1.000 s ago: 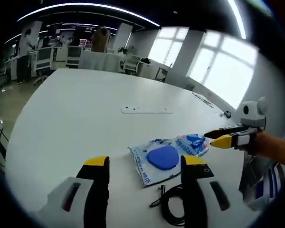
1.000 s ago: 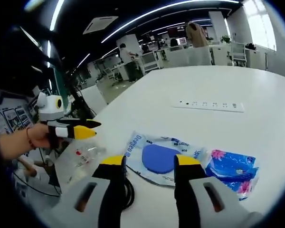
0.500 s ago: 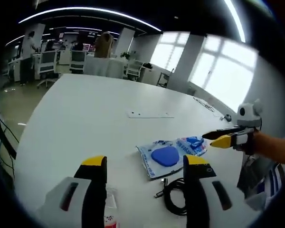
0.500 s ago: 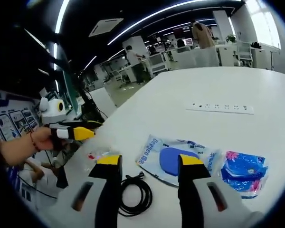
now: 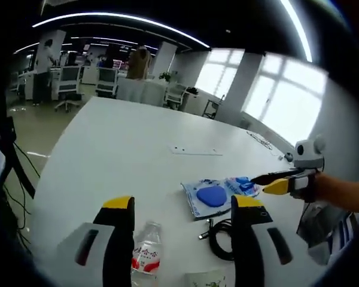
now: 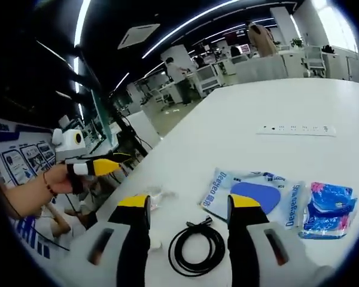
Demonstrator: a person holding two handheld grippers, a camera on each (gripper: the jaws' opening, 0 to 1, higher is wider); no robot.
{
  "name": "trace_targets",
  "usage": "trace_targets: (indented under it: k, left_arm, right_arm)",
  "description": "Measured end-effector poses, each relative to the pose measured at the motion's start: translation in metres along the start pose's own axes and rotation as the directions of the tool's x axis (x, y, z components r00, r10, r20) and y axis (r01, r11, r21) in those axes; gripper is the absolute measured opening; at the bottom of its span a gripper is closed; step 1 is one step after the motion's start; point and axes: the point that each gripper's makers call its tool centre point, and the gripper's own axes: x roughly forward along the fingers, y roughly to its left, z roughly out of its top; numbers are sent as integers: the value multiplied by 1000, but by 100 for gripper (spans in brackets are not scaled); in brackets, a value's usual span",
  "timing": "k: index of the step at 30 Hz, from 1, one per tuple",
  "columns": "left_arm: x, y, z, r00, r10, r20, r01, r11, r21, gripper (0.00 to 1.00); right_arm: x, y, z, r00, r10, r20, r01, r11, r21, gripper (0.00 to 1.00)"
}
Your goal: Arrange the tabletop items into an orderly group along one side of the table until the central work area is clear of visible clutter.
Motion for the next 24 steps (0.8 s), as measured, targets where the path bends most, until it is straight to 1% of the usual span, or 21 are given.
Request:
trace_targets:
  k: [4, 10, 11, 17, 20, 24]
  left_arm:
    - [-14, 9, 3, 1000, 10, 16, -10, 1000, -15, 66]
    - [-31, 19, 4, 999, 22, 33, -20, 999, -32, 65]
    - [-32, 21, 3, 999, 22, 33, -21, 999, -34, 65]
    - [-46, 32, -3, 999, 26, 29, -25, 999, -45, 65]
    - [-51, 37, -7, 999, 25, 22, -24, 999, -48, 65]
    - [-56, 43, -12, 1000, 26, 14, -25, 998, -52, 65]
  right_arm:
    - [12, 18, -5, 1000, 24, -15, -23, 1000, 8, 51]
    - [32, 32, -13, 998, 48, -37, -47, 998, 38, 50]
    - [34, 33, -14, 998, 50, -39, -49, 998, 40, 50]
    - [59, 50, -21, 995, 75, -68, -71, 995, 63, 50]
    - [72, 53, -26, 993, 80, -87, -75, 995, 66, 50]
    - [84, 56, -31, 991, 90, -99, -82, 993, 82, 50]
